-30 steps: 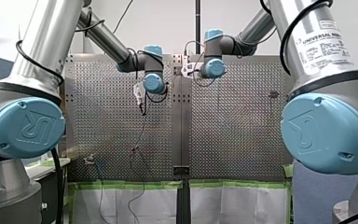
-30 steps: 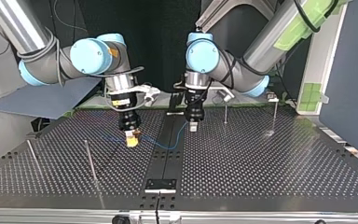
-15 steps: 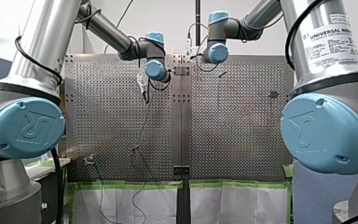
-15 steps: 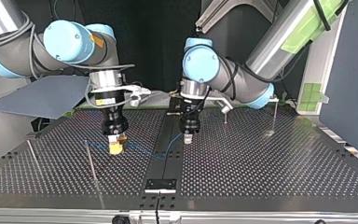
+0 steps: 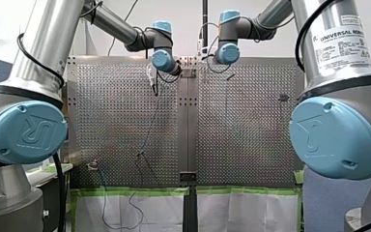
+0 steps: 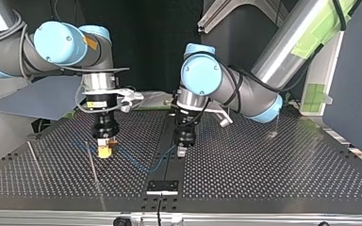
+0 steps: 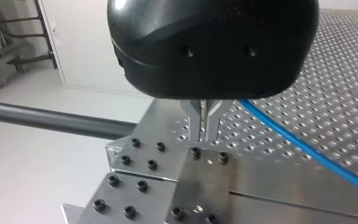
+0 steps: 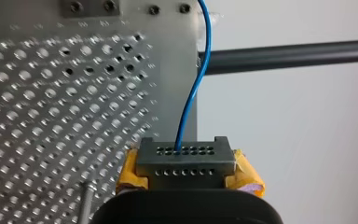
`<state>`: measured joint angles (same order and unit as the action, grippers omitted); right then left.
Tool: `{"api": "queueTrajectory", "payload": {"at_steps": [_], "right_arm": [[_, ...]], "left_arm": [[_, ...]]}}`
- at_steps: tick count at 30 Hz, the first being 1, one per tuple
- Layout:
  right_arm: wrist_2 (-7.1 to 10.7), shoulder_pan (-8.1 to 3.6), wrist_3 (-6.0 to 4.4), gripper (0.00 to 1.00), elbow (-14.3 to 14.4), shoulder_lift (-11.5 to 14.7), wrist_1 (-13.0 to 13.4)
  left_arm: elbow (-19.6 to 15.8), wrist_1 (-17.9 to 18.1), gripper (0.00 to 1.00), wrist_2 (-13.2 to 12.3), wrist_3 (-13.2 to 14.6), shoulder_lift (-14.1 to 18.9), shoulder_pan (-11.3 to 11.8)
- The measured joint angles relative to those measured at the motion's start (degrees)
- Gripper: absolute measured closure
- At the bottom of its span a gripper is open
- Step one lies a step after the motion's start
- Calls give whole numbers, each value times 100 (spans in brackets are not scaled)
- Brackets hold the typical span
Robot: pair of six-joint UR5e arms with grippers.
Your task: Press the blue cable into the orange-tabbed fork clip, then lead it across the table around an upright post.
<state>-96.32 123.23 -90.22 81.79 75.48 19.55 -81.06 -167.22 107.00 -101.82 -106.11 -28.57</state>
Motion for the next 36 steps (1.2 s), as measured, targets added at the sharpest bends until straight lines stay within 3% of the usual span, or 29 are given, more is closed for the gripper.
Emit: {"api": "queueTrajectory", "payload": {"at_steps": [17, 25, 31, 36], "right_arm": [[4, -389, -204, 100, 0, 200, -59], [5, -597, -217, 100, 0, 289, -100], [0, -729, -216, 100, 0, 303, -153], [-1, -854, -208, 100, 0, 313, -183]], "left_arm": [[797, -597, 100, -183, 1, -127, -68], [1074, -758, 100, -286, -19, -213, -86], [1350, -1028, 100, -265, 135, -474, -191], [1554, -1075, 100, -223, 105, -538, -271]]}}
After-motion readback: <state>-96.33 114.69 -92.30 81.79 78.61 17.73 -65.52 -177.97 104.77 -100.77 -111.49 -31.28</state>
